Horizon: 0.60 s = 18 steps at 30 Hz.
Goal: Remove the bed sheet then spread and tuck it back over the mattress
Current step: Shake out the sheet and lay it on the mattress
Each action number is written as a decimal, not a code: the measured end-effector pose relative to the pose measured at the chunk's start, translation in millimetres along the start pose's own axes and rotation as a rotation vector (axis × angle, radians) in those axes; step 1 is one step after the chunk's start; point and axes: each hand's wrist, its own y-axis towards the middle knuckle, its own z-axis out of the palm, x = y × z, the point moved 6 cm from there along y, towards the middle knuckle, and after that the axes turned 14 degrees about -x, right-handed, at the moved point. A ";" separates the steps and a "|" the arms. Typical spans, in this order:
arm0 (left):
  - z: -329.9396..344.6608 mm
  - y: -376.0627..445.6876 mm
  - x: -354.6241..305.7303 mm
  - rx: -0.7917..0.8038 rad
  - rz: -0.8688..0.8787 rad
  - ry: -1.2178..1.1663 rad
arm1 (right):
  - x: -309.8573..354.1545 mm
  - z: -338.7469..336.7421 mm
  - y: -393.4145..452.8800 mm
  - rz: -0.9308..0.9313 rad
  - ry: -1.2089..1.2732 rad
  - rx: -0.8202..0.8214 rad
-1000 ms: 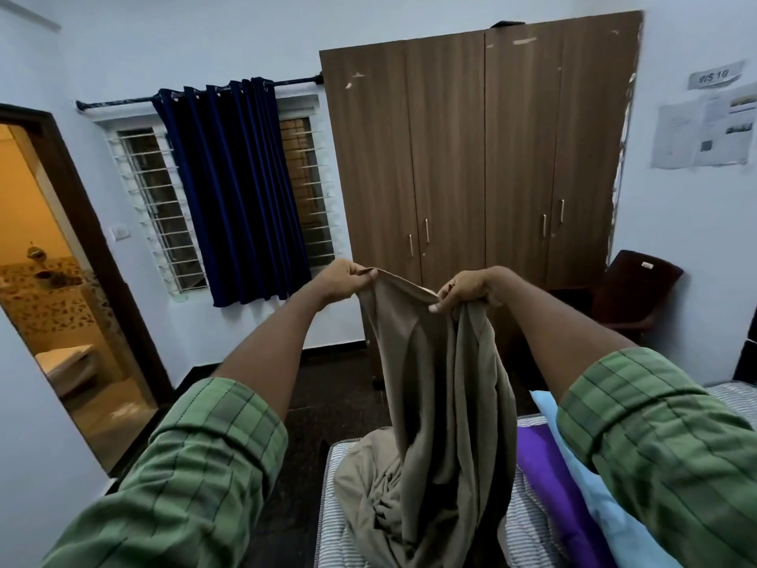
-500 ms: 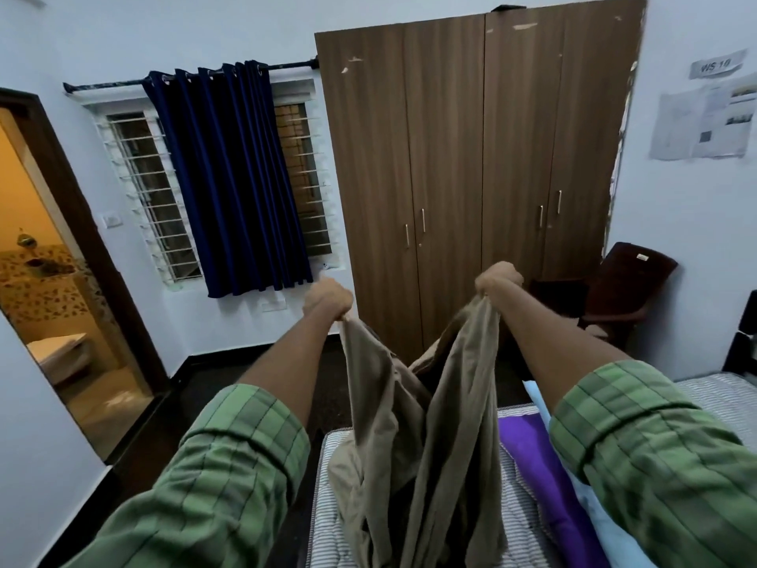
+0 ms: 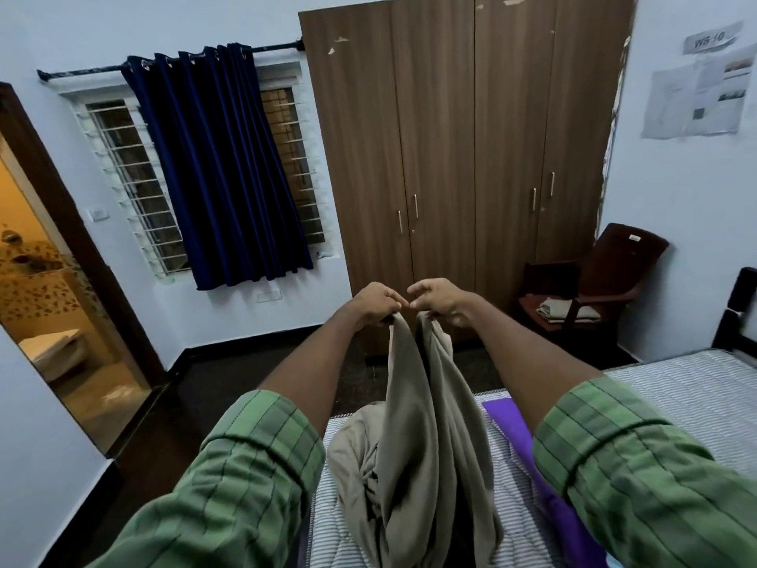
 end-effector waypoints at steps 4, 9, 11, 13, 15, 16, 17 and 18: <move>15.5 -1.7 4.9 -0.017 -0.046 -0.041 | -4.2 18.3 -4.9 0.055 0.106 0.051; 17.2 -3.8 15.5 -0.027 -0.074 -0.070 | -12.0 24.9 -15.2 0.156 0.285 0.100; 14.0 -3.3 17.9 -0.072 -0.024 0.017 | -15.5 26.3 -19.4 0.165 0.338 0.098; 9.7 -3.2 18.4 -0.152 0.056 0.175 | -19.0 27.9 -22.5 0.171 0.359 0.075; 12.6 -3.5 19.9 -0.179 0.113 0.202 | -23.7 29.9 -22.7 0.186 0.363 0.042; 16.0 -3.8 21.1 -0.172 0.149 0.196 | -26.9 31.1 -21.9 0.207 0.367 0.022; 18.8 -4.6 22.4 -0.167 0.188 0.190 | -29.2 31.5 -21.9 0.227 0.376 0.006; 21.6 -5.8 24.5 -0.167 0.225 0.178 | -32.3 32.0 -21.5 0.253 0.391 -0.014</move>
